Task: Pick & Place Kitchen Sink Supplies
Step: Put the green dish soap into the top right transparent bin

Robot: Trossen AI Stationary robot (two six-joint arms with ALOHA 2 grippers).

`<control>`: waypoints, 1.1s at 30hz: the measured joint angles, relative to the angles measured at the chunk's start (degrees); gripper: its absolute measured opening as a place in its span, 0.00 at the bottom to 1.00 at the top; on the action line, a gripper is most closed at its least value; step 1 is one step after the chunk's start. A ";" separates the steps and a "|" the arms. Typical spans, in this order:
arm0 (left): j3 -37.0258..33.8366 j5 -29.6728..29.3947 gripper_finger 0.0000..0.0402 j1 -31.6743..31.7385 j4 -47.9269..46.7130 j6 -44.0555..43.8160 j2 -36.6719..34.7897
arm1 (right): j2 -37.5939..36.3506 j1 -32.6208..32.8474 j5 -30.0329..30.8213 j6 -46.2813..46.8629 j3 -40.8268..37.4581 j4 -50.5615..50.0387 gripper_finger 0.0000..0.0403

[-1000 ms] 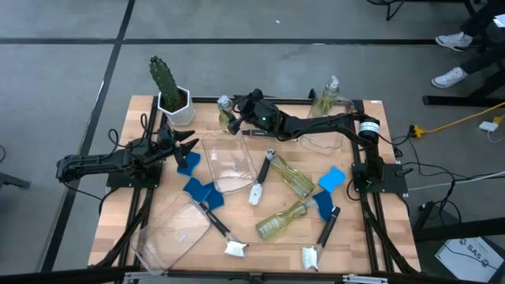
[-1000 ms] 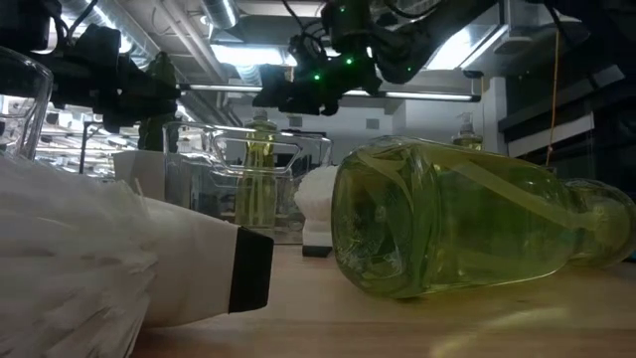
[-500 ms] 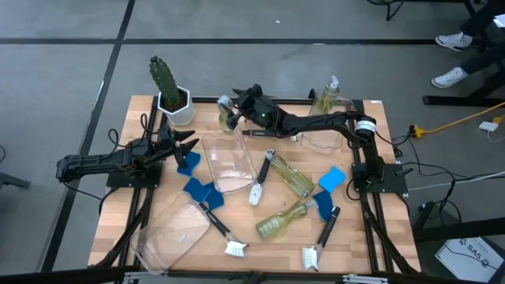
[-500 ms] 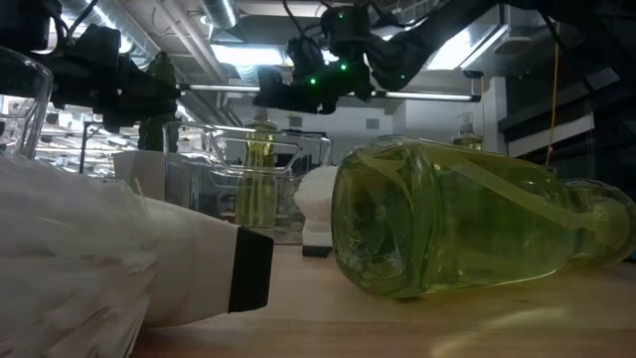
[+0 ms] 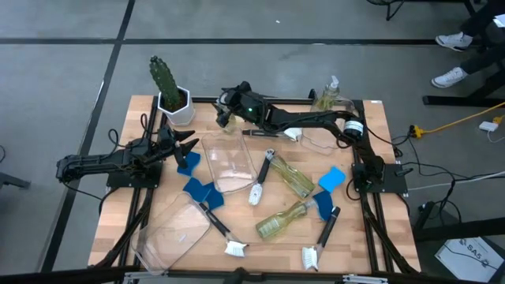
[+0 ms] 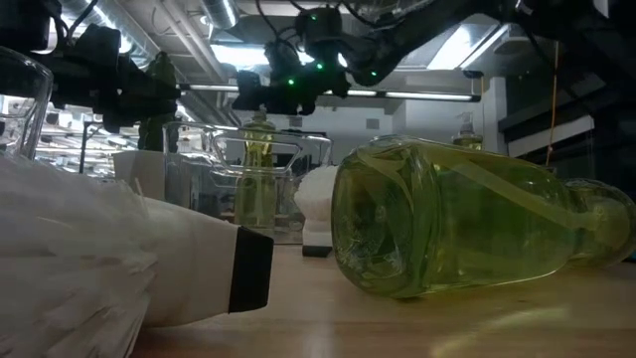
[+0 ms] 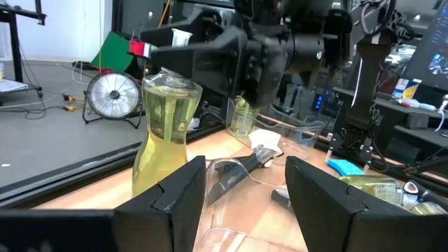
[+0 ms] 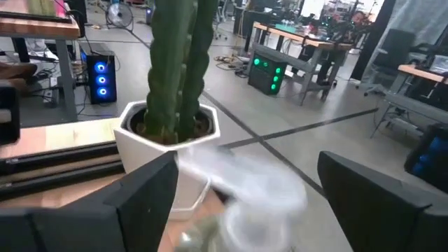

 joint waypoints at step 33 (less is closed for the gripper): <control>0.00 0.00 0.47 0.01 0.00 0.01 0.00 | -2.00 -1.60 -3.03 2.45 3.23 -8.65 0.25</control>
